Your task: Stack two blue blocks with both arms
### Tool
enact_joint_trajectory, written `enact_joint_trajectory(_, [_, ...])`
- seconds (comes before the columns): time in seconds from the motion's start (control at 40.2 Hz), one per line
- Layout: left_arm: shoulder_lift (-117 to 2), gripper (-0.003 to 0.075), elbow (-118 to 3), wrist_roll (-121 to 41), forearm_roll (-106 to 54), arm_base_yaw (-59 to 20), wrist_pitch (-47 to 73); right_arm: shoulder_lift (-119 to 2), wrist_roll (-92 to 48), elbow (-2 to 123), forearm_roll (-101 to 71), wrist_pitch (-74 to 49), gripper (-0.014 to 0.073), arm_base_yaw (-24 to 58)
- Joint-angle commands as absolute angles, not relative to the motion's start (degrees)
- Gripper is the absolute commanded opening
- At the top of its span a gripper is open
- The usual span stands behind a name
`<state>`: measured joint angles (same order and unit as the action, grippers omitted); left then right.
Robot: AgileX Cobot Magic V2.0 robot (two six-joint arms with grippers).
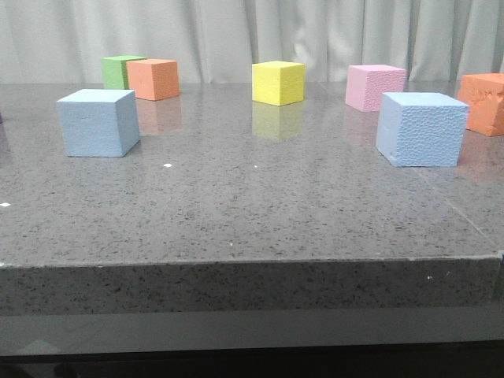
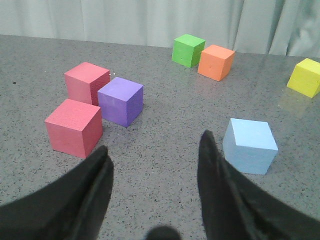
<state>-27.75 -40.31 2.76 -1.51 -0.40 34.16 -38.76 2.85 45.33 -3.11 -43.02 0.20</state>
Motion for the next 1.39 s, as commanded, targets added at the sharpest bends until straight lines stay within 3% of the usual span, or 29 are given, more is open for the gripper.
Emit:
enact_joint_trajectory(0.0, [-28.48, 0.0364, -42.27, 2.76, -1.48, -0.32, 29.41, -43.04, 2.1, 51.63, -3.83, -44.77, 0.0664, 0.01])
enact_joint_trajectory(0.323, [-28.48, 0.0364, -42.27, 2.76, -1.48, -0.32, 29.41, -61.0, -6.14, 64.47, -10.25, -53.64, 0.0664, 12.59])
enact_joint_trajectory(0.572, [-28.48, 0.0364, -42.27, 2.76, -1.48, -0.32, 29.41, -76.87, 4.95, 75.79, 0.0, -59.58, 0.0664, 20.28])
enact_joint_trajectory(1.019, [-28.48, 0.0364, -42.27, 2.76, -1.48, -0.32, 29.41, -89.72, 22.22, 85.51, 6.35, -54.34, 0.0664, 17.58])
enact_joint_trajectory(1.368, [-28.48, 0.0363, -42.27, 2.76, -1.48, -0.32, 29.41, -94.17, 23.66, 85.51, 5.3, -53.95, 0.0664, 16.5])
